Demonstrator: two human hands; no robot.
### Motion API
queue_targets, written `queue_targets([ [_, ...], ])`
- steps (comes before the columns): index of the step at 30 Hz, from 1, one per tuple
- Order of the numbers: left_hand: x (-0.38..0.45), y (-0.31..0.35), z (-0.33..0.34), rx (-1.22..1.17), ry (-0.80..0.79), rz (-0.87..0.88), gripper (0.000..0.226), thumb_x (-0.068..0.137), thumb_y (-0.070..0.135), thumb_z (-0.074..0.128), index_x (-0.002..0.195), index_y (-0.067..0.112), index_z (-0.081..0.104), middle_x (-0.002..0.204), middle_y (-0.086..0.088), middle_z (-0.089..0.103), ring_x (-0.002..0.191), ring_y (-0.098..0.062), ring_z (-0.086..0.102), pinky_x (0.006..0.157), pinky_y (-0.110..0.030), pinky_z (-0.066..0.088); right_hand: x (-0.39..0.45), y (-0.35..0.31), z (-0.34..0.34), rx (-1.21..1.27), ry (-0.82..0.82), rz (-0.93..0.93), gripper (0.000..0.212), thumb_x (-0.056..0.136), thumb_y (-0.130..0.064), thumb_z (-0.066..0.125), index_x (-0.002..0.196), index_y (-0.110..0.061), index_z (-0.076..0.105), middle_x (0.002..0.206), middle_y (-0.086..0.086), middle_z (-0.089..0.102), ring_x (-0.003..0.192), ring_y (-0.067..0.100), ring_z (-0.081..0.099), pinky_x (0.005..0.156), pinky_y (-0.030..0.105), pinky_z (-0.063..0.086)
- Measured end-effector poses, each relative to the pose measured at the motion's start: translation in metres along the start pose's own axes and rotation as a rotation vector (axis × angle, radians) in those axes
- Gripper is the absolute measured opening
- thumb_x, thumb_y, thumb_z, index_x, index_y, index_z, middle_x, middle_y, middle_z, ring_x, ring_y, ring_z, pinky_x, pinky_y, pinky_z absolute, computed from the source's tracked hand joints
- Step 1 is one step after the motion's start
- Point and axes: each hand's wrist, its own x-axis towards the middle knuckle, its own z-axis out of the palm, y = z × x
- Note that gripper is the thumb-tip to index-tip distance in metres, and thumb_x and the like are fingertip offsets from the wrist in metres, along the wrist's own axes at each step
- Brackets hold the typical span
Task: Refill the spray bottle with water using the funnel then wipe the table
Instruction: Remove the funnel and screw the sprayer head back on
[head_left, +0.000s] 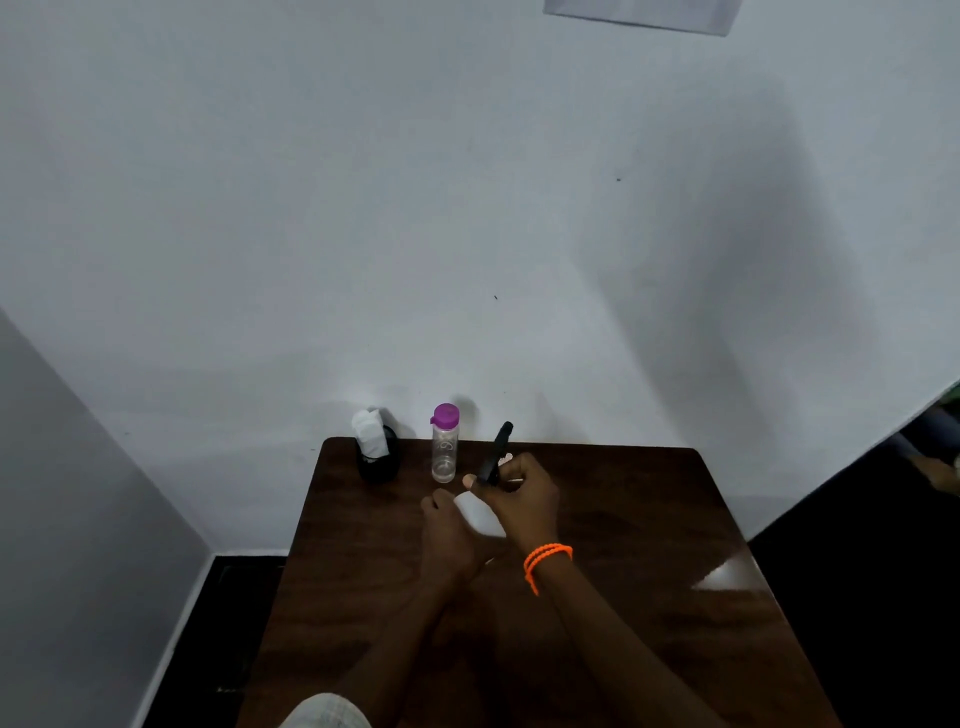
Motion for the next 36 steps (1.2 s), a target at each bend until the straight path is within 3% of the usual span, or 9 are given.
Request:
queue_targets([
  [3, 0.003, -0.008, 0.005, 0.022, 0.006, -0.033, 0.112, 0.029, 0.062, 0.082, 0.120, 0.015, 0.038, 0.121, -0.002, 0.043, 0.111, -0.019, 0.051, 0.093, -0.037, 0.051, 0.001, 0.002, -0.003, -0.027, -0.101, -0.016, 0.035, 0.062, -0.030, 0.093, 0.082, -0.032, 0.065, 0.084, -0.015, 0.070, 0.081, 0.000, 0.066, 0.070, 0.016, 0.052],
  [7, 0.001, -0.008, 0.003, 0.024, -0.006, -0.038, 0.109, 0.034, 0.055, 0.090, 0.121, 0.015, 0.039, 0.122, -0.002, 0.041, 0.110, -0.018, 0.050, 0.091, -0.034, 0.050, -0.001, 0.005, -0.003, -0.025, -0.118, -0.045, 0.024, 0.069, -0.022, 0.090, 0.089, -0.026, 0.076, 0.089, -0.016, 0.073, 0.086, 0.000, 0.067, 0.078, 0.022, 0.053],
  [11, 0.000, -0.009, 0.005, 0.030, -0.008, -0.020, 0.106, 0.037, 0.052, 0.088, 0.121, 0.010, 0.041, 0.121, -0.004, 0.043, 0.109, -0.020, 0.052, 0.090, -0.033, 0.051, -0.004, 0.004, 0.001, -0.023, -0.041, -0.019, 0.037, 0.060, -0.030, 0.095, 0.069, -0.025, 0.059, 0.075, -0.008, 0.068, 0.078, 0.004, 0.066, 0.072, 0.022, 0.053],
  [15, -0.003, -0.014, 0.010, 0.071, 0.006, -0.039, 0.108, 0.035, 0.074, 0.064, 0.121, 0.011, 0.045, 0.118, -0.004, 0.048, 0.107, -0.015, 0.048, 0.087, -0.022, 0.042, -0.007, 0.003, 0.001, -0.069, -0.110, -0.020, 0.044, 0.059, -0.034, 0.094, 0.077, -0.031, 0.054, 0.080, -0.011, 0.066, 0.078, 0.003, 0.065, 0.068, 0.017, 0.050],
  [18, -0.005, -0.015, 0.005, 0.033, 0.009, -0.064, 0.108, 0.035, 0.065, 0.081, 0.121, 0.011, 0.044, 0.121, -0.003, 0.046, 0.107, -0.016, 0.051, 0.087, -0.024, 0.043, -0.008, 0.004, -0.001, -0.036, -0.210, -0.070, 0.036, 0.072, -0.023, 0.087, 0.095, -0.039, 0.065, 0.092, -0.017, 0.071, 0.089, -0.001, 0.067, 0.080, 0.016, 0.051],
  [21, -0.004, -0.018, 0.002, 0.001, 0.038, -0.053, 0.109, 0.032, 0.057, 0.087, 0.119, 0.009, 0.044, 0.121, -0.006, 0.046, 0.107, -0.021, 0.053, 0.087, -0.032, 0.049, -0.008, 0.005, 0.003, -0.033, -0.200, -0.069, 0.023, 0.076, -0.022, 0.085, 0.090, -0.031, 0.070, 0.090, -0.015, 0.071, 0.087, 0.000, 0.066, 0.080, 0.021, 0.052],
  [27, -0.006, -0.024, 0.008, -0.016, 0.028, -0.035, 0.106, 0.029, 0.072, 0.061, 0.114, 0.010, 0.046, 0.116, -0.007, 0.049, 0.094, -0.012, 0.043, 0.079, -0.024, 0.043, -0.012, 0.004, 0.010, -0.030, -0.087, -0.025, 0.040, 0.066, -0.037, 0.092, 0.083, -0.025, 0.057, 0.083, -0.010, 0.067, 0.078, 0.003, 0.064, 0.069, 0.015, 0.049],
  [31, -0.008, -0.025, 0.008, 0.011, 0.029, -0.050, 0.105, 0.037, 0.076, 0.054, 0.117, 0.009, 0.048, 0.119, -0.006, 0.049, 0.099, -0.011, 0.044, 0.079, -0.018, 0.032, -0.016, 0.007, 0.009, -0.028, -0.173, -0.062, 0.029, 0.075, -0.034, 0.085, 0.096, -0.039, 0.065, 0.094, -0.022, 0.069, 0.092, -0.003, 0.065, 0.081, 0.018, 0.053],
  [36, -0.017, -0.021, 0.003, -0.005, 0.054, -0.040, 0.099, 0.037, 0.058, 0.084, 0.116, 0.011, 0.046, 0.116, -0.001, 0.045, 0.104, -0.015, 0.051, 0.080, -0.023, 0.039, -0.015, 0.006, 0.004, -0.032, -0.209, -0.112, 0.024, 0.080, -0.022, 0.084, 0.087, -0.038, 0.068, 0.080, -0.023, 0.069, 0.083, -0.008, 0.065, 0.073, 0.007, 0.046],
])
